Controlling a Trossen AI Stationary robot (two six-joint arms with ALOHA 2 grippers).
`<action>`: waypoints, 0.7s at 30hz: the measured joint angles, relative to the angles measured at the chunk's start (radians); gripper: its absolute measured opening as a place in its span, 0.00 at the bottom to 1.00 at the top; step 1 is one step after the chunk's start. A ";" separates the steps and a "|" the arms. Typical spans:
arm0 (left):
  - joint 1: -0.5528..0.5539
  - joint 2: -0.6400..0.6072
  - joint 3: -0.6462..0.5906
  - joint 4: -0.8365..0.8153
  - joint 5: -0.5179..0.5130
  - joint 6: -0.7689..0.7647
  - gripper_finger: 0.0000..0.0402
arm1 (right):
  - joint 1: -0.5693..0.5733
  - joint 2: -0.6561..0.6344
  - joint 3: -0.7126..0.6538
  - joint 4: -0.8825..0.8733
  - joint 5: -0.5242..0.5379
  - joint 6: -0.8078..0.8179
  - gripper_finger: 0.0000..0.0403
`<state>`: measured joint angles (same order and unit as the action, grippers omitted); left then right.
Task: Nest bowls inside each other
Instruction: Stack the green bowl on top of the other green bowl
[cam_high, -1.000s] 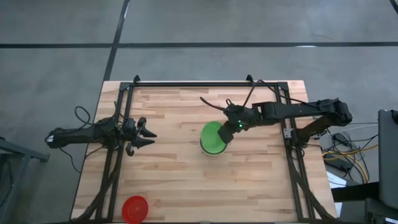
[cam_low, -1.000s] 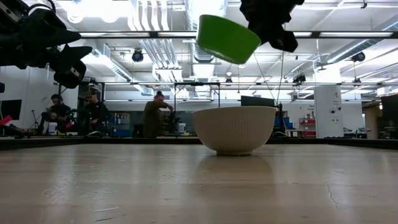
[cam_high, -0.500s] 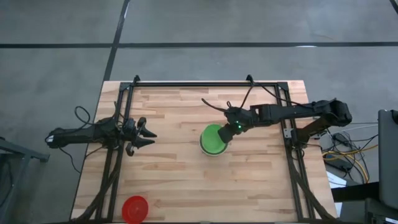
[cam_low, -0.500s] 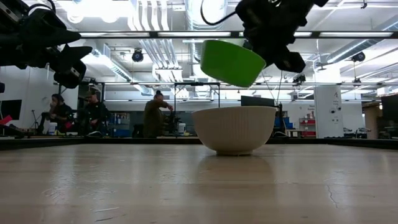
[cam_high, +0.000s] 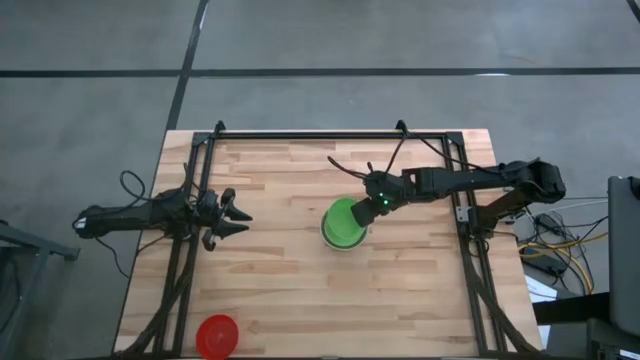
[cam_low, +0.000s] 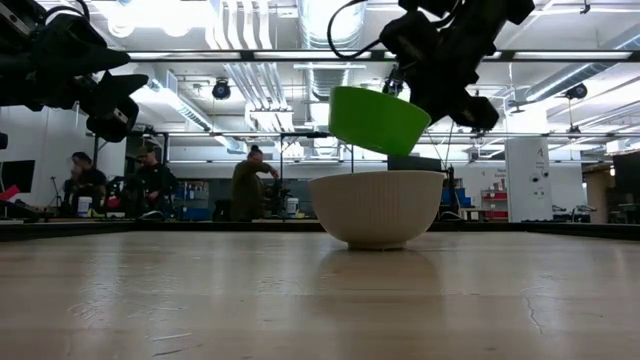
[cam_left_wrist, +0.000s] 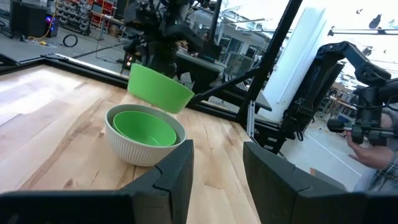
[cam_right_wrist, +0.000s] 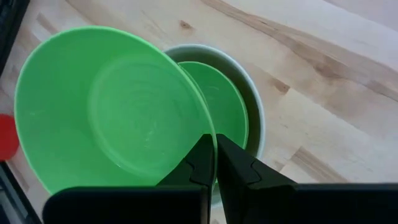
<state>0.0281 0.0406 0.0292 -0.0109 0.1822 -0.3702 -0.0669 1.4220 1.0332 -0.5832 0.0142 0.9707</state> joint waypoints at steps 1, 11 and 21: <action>0.000 0.000 0.000 0.000 0.000 0.000 0.36 | 0.000 0.000 -0.006 0.006 0.000 0.002 0.02; 0.000 0.000 0.000 0.000 0.000 0.000 0.36 | 0.000 0.000 -0.042 0.050 -0.008 0.029 0.02; 0.000 0.000 0.000 0.000 0.000 0.000 0.36 | 0.001 0.054 -0.044 0.060 -0.021 0.044 0.02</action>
<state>0.0282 0.0406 0.0292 -0.0105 0.1825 -0.3700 -0.0658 1.4758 0.9894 -0.5231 -0.0068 1.0145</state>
